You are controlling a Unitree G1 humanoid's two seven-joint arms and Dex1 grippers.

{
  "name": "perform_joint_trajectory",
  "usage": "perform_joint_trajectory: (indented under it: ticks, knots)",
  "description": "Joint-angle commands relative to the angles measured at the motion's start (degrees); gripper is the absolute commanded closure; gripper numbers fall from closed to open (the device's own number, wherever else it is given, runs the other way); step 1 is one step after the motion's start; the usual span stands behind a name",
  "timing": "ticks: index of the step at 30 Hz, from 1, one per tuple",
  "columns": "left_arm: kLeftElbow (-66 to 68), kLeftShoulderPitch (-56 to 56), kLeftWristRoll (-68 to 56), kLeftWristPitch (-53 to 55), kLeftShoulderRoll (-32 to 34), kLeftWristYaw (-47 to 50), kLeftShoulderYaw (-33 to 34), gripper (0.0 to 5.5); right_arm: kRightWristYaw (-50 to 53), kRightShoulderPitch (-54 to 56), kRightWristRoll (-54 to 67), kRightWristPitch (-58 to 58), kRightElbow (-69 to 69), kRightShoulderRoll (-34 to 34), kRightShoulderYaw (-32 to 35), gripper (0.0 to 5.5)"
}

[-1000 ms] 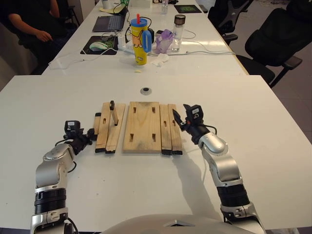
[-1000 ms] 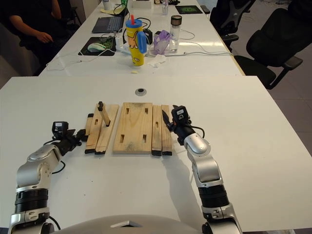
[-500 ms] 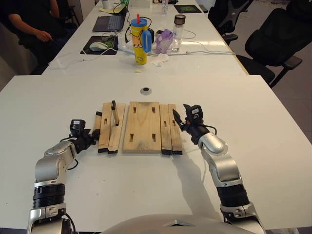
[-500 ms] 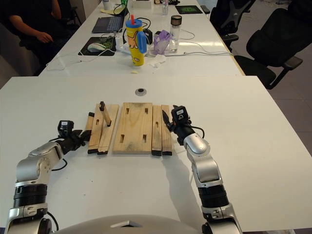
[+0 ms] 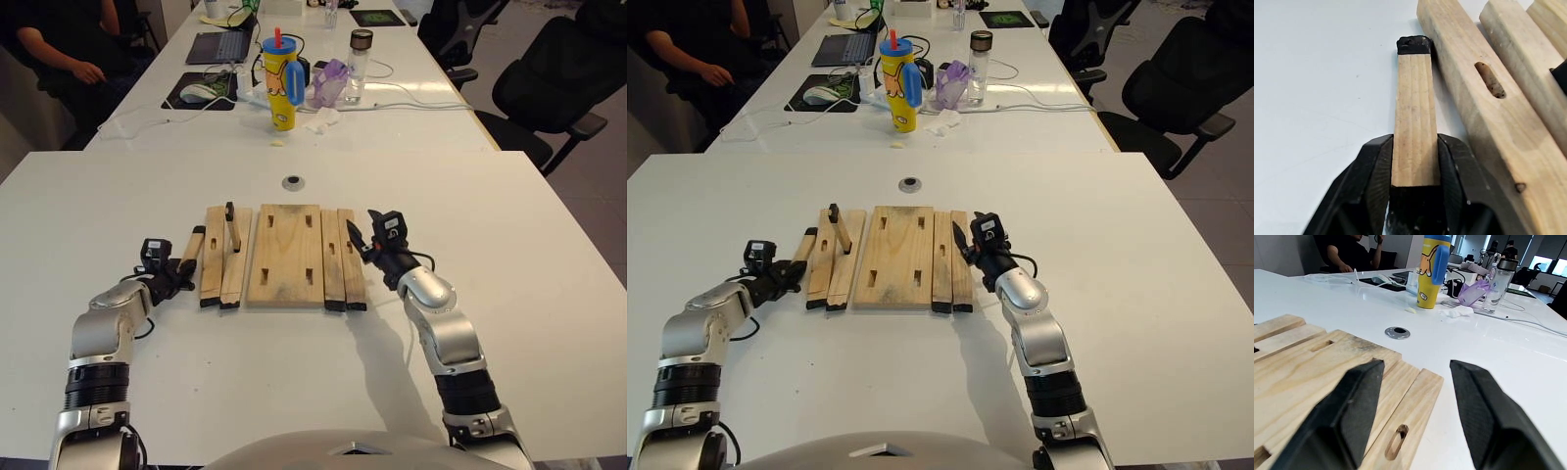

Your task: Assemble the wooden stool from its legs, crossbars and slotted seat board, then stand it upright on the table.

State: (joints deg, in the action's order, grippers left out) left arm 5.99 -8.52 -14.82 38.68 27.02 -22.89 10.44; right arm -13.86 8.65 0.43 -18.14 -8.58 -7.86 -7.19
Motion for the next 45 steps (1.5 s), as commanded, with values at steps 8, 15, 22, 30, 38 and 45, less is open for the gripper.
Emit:
perform_joint_trajectory:
  ticks: [8,15,22,30,38,45]
  knots:
    - [-14.7,-11.7,-1.9,-28.6,-4.2,3.3,4.6,4.19,-2.1,3.9,16.9,-6.3,-5.7,5.6,8.3,2.76]
    - [-24.2,-16.4,-2.7,-25.8,-2.0,-5.6,-7.7,4.19,-2.0,11.2,50.9,-23.2,-15.4,7.1,17.7,1.76]
    - [-23.4,-15.1,1.2,-29.3,-0.2,-15.4,-17.7,4.19,6.9,15.8,72.8,-26.5,-16.2,5.9,23.0,1.75]
    - [-22.6,-15.0,3.3,-32.0,-1.5,-17.8,-21.0,4.19,13.3,15.9,79.8,-25.1,-12.7,3.5,23.2,2.30]
    - [-21.4,-15.6,3.9,-31.6,-1.7,-16.4,-19.2,4.19,14.4,14.1,79.6,-24.0,-12.9,2.4,21.7,3.56]
    - [-21.1,-15.4,4.4,-31.6,-1.7,-16.4,-18.9,4.19,14.0,13.5,78.9,-23.8,-12.5,1.3,20.2,4.63]
